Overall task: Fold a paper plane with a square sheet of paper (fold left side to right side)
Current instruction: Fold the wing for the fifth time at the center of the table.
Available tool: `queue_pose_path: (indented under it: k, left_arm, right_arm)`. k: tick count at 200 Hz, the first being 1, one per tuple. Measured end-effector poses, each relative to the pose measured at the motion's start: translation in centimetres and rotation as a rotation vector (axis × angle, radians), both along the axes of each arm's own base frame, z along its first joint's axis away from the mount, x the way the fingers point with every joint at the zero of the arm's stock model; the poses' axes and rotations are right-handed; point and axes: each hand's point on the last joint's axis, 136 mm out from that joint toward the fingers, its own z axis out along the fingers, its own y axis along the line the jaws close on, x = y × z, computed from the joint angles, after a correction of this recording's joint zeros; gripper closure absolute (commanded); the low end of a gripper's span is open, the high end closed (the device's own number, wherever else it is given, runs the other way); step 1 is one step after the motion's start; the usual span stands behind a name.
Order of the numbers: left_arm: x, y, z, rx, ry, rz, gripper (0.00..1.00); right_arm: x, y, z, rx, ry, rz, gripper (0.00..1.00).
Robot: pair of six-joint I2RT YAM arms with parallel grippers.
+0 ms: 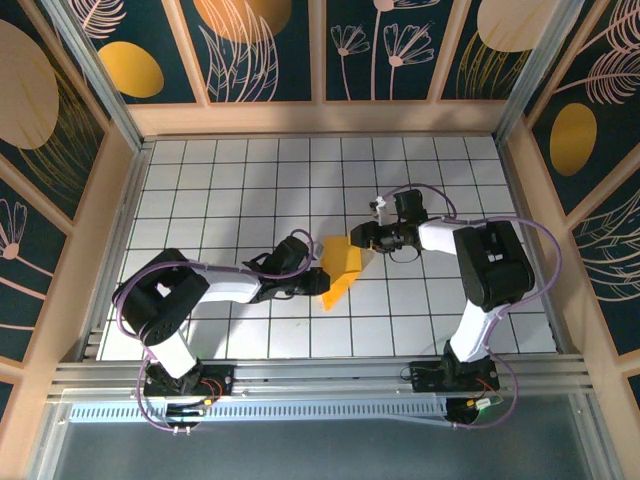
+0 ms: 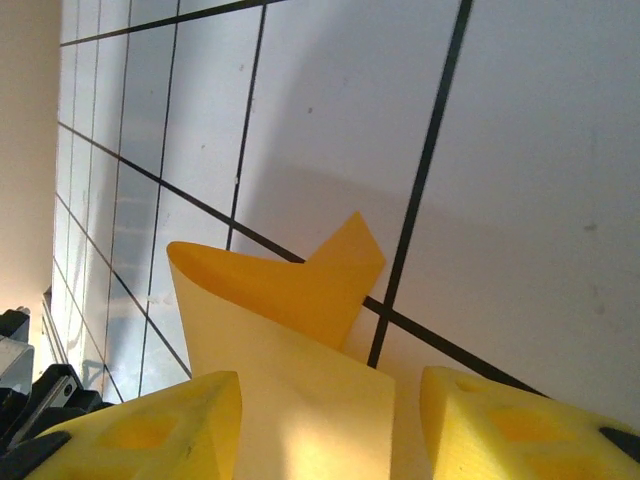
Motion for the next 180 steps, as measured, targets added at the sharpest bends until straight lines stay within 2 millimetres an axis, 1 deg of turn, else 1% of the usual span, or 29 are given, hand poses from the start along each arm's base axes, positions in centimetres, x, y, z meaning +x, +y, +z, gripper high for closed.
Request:
queue_pose_path:
  k: [9, 26, 45, 51, 65, 79, 92, 107, 116, 135, 148, 160, 180]
  left_arm:
    - [0.0, 0.1, 0.0, 0.000, 0.000, 0.002, 0.89]
    - [0.1, 0.2, -0.1, 0.002, 0.002, 0.006, 0.89]
    - [0.1, 0.5, -0.3, 0.007, 0.005, 0.011, 0.86]
    - [0.1, 0.5, -0.4, 0.008, 0.006, 0.012, 0.86]
    - [0.2, 0.6, -0.3, 0.010, -0.001, 0.010, 0.82]
    - [0.2, 0.7, 0.1, 0.015, -0.013, 0.006, 0.79]
    - [0.4, 1.0, 0.9, 0.021, -0.045, 0.004, 0.78]
    - [0.7, 1.4, 2.6, 0.026, -0.096, 0.010, 0.78]
    - [1.0, 1.7, 3.9, 0.032, -0.138, 0.012, 0.78]
    - [1.5, 1.8, 6.2, 0.058, -0.225, 0.013, 0.75]
    - [1.2, 1.1, 7.4, 0.098, -0.279, -0.009, 0.74]
    - [0.2, -0.2, 8.0, 0.136, -0.318, -0.054, 0.73]
    - [-1.7, -2.4, 7.9, 0.210, -0.354, -0.125, 0.68]
  right_arm:
    - [0.0, 0.2, 0.0, 0.008, -0.011, 0.017, 0.54]
    - [-0.2, 0.4, 0.2, 0.023, -0.022, 0.040, 0.64]
    - [-0.3, 0.5, 0.4, 0.032, -0.037, 0.061, 0.80]
    - [-0.3, 0.6, 0.4, 0.033, -0.039, 0.066, 0.87]
    - [-0.5, 0.6, 0.5, 0.037, -0.037, 0.072, 1.00]
    - [-0.6, 0.6, 0.5, 0.039, -0.018, 0.060, 1.00]
    - [-0.5, 0.6, 1.0, 0.045, -0.004, 0.040, 1.00]
    - [-0.3, 0.4, 1.8, 0.048, 0.019, -0.001, 1.00]
    - [-0.3, 0.3, 2.2, 0.052, 0.047, -0.033, 1.00]
    - [-0.4, 0.0, 2.5, 0.049, 0.114, -0.098, 1.00]
    - [-0.4, -0.2, 2.3, 0.042, 0.159, -0.136, 1.00]
    - [-0.5, -0.5, 1.9, 0.032, 0.198, -0.166, 1.00]
    - [-0.7, -0.7, 1.6, 0.022, 0.242, -0.203, 1.00]
